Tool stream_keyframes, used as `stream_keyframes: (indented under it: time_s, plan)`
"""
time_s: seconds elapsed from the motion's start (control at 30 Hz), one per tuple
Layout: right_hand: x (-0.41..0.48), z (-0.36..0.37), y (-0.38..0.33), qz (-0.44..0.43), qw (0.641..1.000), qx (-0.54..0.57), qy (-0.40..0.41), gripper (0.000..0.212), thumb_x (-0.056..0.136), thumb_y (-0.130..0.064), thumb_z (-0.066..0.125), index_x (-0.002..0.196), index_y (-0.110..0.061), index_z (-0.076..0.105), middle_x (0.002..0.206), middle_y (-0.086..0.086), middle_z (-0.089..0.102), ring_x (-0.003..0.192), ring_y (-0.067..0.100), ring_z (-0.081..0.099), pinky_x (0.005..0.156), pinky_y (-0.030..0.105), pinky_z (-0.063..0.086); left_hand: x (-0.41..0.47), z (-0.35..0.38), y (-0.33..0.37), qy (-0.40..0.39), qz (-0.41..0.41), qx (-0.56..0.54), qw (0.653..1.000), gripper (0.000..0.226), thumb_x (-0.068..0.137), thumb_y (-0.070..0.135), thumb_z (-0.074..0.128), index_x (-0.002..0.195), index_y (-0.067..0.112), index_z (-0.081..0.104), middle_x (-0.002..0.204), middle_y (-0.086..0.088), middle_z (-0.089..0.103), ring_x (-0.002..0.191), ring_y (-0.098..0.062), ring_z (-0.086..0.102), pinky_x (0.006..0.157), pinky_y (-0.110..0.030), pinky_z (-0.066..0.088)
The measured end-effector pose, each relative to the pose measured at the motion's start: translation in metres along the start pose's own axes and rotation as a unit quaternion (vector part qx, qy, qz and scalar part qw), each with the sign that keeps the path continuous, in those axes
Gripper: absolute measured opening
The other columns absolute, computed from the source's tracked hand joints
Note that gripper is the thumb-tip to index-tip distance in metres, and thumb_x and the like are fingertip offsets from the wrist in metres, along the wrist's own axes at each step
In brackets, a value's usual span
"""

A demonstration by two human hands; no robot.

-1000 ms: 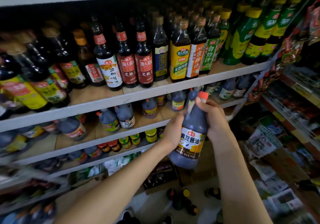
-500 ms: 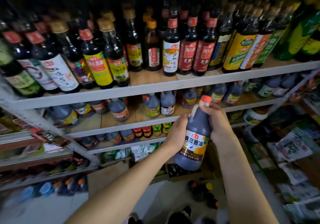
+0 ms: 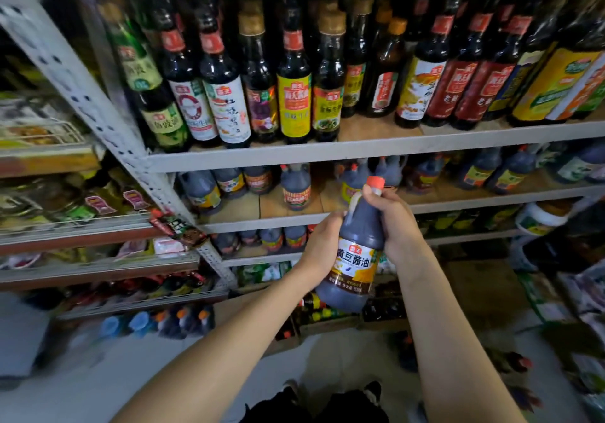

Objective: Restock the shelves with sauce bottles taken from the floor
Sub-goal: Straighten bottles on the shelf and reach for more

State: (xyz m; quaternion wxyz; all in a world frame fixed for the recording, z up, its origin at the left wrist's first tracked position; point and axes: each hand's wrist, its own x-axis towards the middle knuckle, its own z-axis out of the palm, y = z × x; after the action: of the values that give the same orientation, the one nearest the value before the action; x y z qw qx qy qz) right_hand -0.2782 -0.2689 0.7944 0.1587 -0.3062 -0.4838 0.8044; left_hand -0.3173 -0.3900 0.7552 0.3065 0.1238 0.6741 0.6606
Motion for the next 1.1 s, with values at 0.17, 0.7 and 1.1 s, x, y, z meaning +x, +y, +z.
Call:
stream_keyframes:
  time_s: [0.17,0.7,1.1]
  plan:
    - [-0.002,0.031,0.008,0.005,1.0,-0.02,-0.02,0.013,0.084,-0.017,0.076,0.089,-0.008,0.069,0.084,0.013,0.069,0.084,0.031,0.066,0.094,0.053,0.051,-0.007,-0.027,0.002,0.02,-0.002,-0.021,1.0,0.034,0.081,0.052,0.04,0.08,0.03,0.066,0.093,-0.006,0.074,0.089,-0.02,0.07,0.079,-0.038,0.054]
    - [-0.014,0.089,0.025,0.026,0.997,-0.05,-0.048,0.041,0.084,-0.02,0.077,0.11,0.007,0.062,0.112,0.031,0.068,0.104,0.048,0.066,0.097,0.062,0.05,-0.022,-0.088,0.006,0.049,0.001,-0.044,0.998,0.034,0.099,0.03,0.034,0.09,0.02,0.065,0.079,-0.001,0.075,0.07,-0.011,0.07,0.054,-0.017,0.051]
    - [-0.006,0.091,0.033,0.089,0.934,-0.211,-0.274,0.071,0.078,-0.002,0.078,0.138,-0.02,0.045,0.131,0.009,0.061,0.119,0.026,0.061,0.097,0.053,0.052,-0.032,-0.122,-0.006,0.197,0.128,0.202,0.951,0.035,0.093,0.055,0.03,0.096,0.03,0.054,0.079,-0.002,0.067,0.076,-0.013,0.063,0.067,-0.045,0.05]
